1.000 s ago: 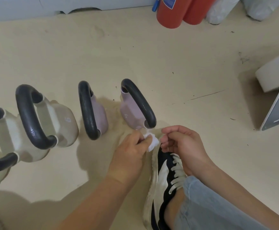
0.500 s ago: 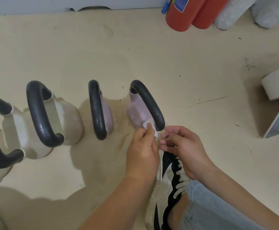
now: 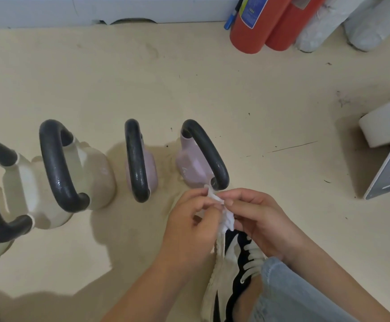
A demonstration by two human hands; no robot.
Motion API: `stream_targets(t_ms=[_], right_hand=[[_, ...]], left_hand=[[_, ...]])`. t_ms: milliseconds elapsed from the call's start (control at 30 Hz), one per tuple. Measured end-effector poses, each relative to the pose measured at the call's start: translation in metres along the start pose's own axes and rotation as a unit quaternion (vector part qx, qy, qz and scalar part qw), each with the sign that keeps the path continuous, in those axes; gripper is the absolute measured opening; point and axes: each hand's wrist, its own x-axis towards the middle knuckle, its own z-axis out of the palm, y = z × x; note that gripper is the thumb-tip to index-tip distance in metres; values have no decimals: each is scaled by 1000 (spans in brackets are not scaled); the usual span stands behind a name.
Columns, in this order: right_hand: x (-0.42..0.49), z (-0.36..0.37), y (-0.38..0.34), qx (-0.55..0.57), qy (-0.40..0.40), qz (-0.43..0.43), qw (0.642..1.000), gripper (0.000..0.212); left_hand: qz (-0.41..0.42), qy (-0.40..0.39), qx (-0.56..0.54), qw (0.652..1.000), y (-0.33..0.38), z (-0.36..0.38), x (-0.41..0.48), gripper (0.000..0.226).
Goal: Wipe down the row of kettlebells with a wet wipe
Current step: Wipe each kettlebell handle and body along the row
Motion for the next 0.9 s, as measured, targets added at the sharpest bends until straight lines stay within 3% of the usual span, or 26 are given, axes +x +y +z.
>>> stream_targets(t_ms=[100, 233, 367, 567, 633, 733, 833, 900], right_hand=[[-2, 1, -5, 9, 10, -26, 1000, 23], [-6, 2, -10, 14, -8, -42, 999, 10], [-6, 0, -13, -4, 5, -42, 999, 8], [-6, -3, -13, -70, -64, -38, 995, 39], [-7, -5, -16, -85, -76, -51, 992, 25], [-7, -7, -23, -60, -34, -71, 995, 11], [-4, -8, -31, -21, -8, -74, 997, 12], [-3, -8, -36, 2, -1, -70, 998, 13]], left_hand=[[-15, 17, -36, 999, 11, -4, 3, 15], [-95, -35, -55, 993, 22, -4, 7, 40], [-96, -43, -62, 993, 26, -16, 11, 12], [-52, -48, 19, 997, 39, -26, 13, 37], [-34, -49, 36, 998, 45, -27, 14, 37], [-18, -44, 38, 998, 53, -30, 17, 33], [-42, -66, -4, 997, 56, -34, 19, 33], [-92, -99, -96, 986, 56, -35, 21, 28]])
